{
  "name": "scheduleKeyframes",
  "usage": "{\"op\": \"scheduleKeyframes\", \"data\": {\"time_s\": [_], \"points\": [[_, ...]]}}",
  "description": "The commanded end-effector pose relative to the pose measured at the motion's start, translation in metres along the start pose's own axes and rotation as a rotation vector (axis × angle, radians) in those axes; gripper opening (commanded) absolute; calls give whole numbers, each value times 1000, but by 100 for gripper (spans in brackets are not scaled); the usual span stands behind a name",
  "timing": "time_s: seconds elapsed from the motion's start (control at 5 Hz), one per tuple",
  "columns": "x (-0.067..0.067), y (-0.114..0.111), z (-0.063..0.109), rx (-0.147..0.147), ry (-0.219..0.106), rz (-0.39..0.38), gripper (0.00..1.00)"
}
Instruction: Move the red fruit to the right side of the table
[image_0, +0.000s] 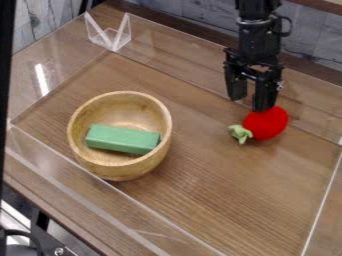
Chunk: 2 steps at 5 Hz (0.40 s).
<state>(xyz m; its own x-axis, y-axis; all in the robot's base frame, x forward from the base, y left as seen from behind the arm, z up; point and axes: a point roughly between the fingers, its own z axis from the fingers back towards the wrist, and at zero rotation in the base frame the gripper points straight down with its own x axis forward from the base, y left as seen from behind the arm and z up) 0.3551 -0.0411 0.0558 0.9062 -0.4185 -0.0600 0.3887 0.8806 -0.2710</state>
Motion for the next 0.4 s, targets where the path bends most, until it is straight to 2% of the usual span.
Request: {"op": "scheduleKeyframes", "data": {"time_s": [0.0,0.2], "points": [[4,-6,17,50,-60,-81,100],[5,-1,21,66,-57,-118,100]]}}
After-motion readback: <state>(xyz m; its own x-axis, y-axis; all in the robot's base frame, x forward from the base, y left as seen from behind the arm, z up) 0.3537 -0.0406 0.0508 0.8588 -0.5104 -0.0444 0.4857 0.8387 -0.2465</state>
